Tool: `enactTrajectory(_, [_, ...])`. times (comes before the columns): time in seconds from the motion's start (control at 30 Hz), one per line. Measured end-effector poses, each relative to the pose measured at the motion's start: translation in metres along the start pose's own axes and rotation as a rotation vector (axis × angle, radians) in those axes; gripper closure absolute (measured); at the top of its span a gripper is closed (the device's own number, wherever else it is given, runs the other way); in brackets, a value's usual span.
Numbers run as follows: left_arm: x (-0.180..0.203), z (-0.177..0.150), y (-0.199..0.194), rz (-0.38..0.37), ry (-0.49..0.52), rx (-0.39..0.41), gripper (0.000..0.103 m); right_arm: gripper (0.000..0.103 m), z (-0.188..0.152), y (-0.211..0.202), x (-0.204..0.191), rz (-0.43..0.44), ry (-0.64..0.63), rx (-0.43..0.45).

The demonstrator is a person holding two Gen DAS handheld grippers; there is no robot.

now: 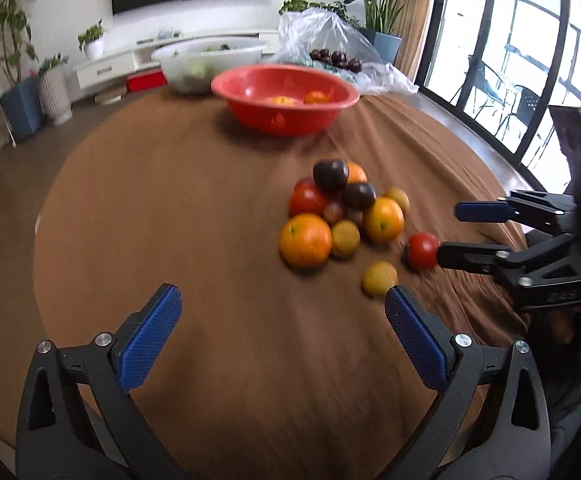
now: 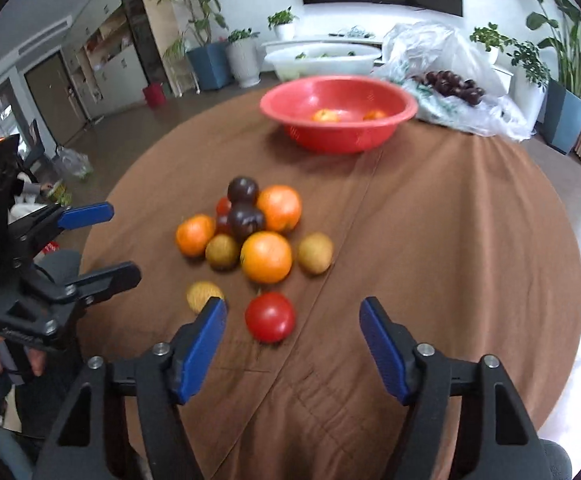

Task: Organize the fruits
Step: 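Return both tools to the fruit pile and open them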

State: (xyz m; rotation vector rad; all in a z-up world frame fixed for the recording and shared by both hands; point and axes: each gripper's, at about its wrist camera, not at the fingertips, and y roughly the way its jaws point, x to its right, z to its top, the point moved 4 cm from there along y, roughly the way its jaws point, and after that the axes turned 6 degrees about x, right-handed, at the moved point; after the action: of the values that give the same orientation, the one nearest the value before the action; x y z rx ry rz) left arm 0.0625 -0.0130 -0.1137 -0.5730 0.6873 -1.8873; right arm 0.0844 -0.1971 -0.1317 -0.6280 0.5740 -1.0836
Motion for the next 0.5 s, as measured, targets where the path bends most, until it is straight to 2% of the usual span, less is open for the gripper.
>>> enactTrajectory(0.23, [0.006, 0.003, 0.001, -0.011, 0.018, 0.008, 0.0, 0.043, -0.008, 0.016, 0.002, 0.009, 0.003, -0.039])
enactTrajectory(0.43, [0.012, 0.006, 0.009, -0.029, 0.034, 0.001, 0.0, 0.051, -0.01, 0.021, -0.007, 0.011, -0.035, -0.052])
enactTrajectory(0.5, [0.014, 0.006, 0.01, -0.031, 0.038, -0.004, 0.0, 0.057, -0.011, 0.024, -0.011, 0.014, -0.059, -0.062])
